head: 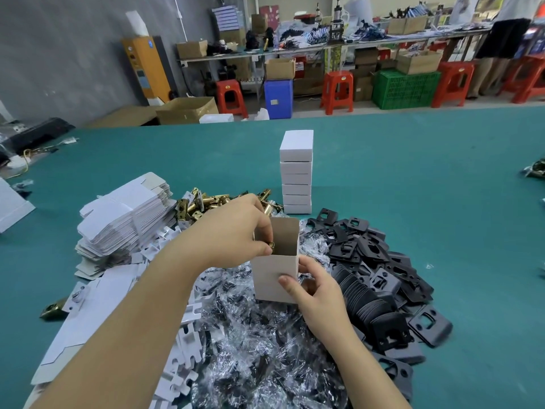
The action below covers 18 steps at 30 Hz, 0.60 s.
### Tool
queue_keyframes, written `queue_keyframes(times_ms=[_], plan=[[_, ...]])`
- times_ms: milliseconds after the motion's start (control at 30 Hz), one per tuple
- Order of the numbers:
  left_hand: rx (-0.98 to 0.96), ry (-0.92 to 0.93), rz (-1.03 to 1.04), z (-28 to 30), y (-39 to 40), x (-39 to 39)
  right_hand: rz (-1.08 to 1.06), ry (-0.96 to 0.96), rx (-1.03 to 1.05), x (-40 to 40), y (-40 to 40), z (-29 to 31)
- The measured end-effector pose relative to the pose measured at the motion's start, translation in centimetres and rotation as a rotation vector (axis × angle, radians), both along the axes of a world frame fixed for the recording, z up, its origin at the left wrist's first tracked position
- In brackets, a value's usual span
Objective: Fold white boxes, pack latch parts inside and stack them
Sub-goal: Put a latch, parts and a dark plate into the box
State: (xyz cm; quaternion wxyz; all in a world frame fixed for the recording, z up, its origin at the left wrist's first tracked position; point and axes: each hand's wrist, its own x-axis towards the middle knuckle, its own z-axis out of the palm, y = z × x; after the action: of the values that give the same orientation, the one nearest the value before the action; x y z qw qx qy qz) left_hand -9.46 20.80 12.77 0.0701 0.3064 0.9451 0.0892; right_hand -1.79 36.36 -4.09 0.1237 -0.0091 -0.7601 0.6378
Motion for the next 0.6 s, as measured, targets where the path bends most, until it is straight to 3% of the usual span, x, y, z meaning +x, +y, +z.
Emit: queue_keyframes(times_ms=[233, 500, 600], plan=[[-0.027, 0.001, 0.029, -0.6, -0.9, -0.8, 0.032, -0.056, 0.039, -0.1, 0.2, -0.4], [0.292, 0.054, 0.206, -0.1, -2.9, -2.3, 0.035, -0.058, 0.032, 0.0, 0.1, -0.5], [0.209, -0.026, 0.262, -0.7, -4.9, -3.0, 0.006, -0.024, -0.032, 0.0, 0.0, -0.2]])
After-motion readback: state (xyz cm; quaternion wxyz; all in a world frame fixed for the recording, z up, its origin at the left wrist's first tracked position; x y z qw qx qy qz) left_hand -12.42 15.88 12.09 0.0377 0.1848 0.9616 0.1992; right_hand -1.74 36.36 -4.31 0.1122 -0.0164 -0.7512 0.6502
